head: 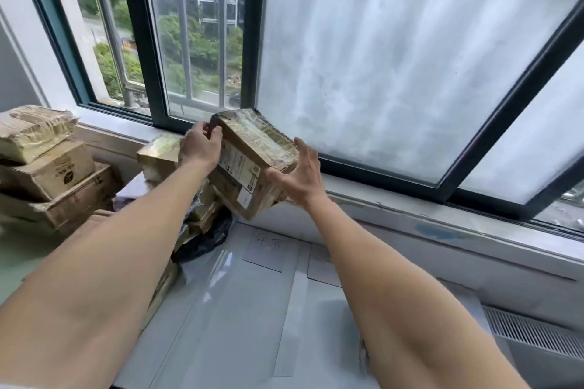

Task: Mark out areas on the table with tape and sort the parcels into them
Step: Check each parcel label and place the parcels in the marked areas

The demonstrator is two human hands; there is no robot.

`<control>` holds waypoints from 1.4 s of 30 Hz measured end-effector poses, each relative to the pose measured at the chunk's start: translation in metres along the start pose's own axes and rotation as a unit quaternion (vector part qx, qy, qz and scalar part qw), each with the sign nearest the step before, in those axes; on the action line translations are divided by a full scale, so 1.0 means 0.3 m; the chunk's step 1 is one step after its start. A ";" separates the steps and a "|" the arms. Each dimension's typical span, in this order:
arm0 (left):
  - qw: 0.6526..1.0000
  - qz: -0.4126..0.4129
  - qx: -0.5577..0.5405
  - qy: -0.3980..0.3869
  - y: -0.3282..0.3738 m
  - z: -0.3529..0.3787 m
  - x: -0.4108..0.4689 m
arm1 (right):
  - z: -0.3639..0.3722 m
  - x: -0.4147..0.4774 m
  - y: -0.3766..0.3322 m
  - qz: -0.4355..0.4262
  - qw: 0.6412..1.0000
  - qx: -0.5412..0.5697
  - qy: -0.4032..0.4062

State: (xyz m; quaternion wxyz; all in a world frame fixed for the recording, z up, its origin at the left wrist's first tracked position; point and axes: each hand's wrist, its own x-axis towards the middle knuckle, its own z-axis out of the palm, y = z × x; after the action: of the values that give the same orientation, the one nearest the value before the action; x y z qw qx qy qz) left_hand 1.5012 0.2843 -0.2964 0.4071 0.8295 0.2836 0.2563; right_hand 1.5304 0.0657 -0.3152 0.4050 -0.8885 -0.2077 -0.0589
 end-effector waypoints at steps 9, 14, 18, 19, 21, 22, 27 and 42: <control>0.996 -0.011 0.002 -0.088 0.004 0.196 -0.116 | -0.076 -0.138 0.204 0.120 0.982 0.139 0.044; 0.980 -0.122 -0.054 -0.146 -0.002 0.303 -0.180 | -0.095 -0.190 0.298 0.167 0.970 0.174 0.044; 0.956 -0.219 -0.130 -0.144 -0.013 0.365 -0.238 | -0.102 -0.233 0.387 0.209 0.948 0.235 0.038; 0.941 -0.248 -0.176 -0.152 -0.019 0.384 -0.253 | -0.103 -0.242 0.405 0.218 0.939 0.264 0.039; 0.900 -0.285 -0.273 -0.186 -0.029 0.417 -0.278 | -0.106 -0.255 0.436 0.233 0.920 0.313 0.038; 0.888 -0.284 -0.303 -0.199 -0.032 0.430 -0.290 | -0.109 -0.264 0.451 0.242 0.913 0.327 0.032; 0.908 -0.211 -0.302 -0.199 -0.029 0.481 -0.322 | -0.131 -0.306 0.514 0.241 0.929 0.276 -0.055; 0.925 -0.095 -0.234 -0.283 0.062 0.550 -0.394 | -0.154 -0.313 0.578 0.256 0.919 0.251 0.165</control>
State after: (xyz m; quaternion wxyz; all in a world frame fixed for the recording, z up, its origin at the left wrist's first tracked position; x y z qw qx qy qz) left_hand 1.5308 0.1072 -0.3927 0.6756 0.7177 0.1661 0.0301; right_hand 1.5205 -0.1004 -0.4305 0.6446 -0.7581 0.0883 -0.0450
